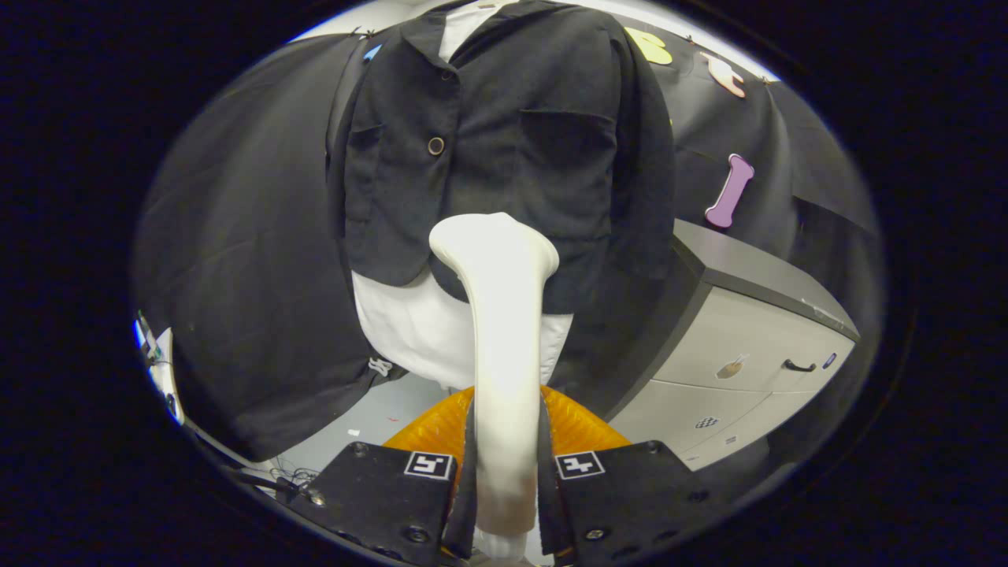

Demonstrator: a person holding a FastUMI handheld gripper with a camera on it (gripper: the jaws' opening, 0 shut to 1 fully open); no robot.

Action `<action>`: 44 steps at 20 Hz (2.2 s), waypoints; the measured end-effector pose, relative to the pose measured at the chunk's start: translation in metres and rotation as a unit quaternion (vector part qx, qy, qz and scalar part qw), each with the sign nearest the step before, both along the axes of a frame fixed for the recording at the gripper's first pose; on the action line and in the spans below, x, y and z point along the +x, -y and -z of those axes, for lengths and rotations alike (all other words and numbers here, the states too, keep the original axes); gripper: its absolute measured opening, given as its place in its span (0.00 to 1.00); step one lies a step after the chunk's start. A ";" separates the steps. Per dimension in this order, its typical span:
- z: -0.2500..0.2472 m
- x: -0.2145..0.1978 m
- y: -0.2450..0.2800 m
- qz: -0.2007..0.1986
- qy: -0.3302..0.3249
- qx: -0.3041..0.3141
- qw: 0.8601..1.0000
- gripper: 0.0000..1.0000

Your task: Iron the clothes twice with a garment steamer, once on the left side and once on the right side.

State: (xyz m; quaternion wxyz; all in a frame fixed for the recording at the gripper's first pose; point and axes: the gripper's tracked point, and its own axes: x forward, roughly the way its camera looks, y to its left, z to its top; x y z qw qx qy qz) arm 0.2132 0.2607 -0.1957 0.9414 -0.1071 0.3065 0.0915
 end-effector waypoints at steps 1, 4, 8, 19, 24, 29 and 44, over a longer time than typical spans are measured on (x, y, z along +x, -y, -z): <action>0.001 -0.001 0.000 0.000 -0.004 0.000 1.000 0.34; -0.012 0.000 -0.006 -0.008 0.005 0.014 1.000 0.34; -0.059 0.009 -0.037 -0.038 0.067 0.035 0.996 0.34; -0.225 0.044 -0.137 -0.149 0.256 0.099 0.950 0.34; -0.287 0.060 -0.175 -0.178 0.325 0.121 0.921 0.34; -0.342 0.074 -0.200 -0.187 0.395 0.145 0.888 0.34; -0.279 0.111 -0.207 -0.181 0.314 0.116 0.925 0.34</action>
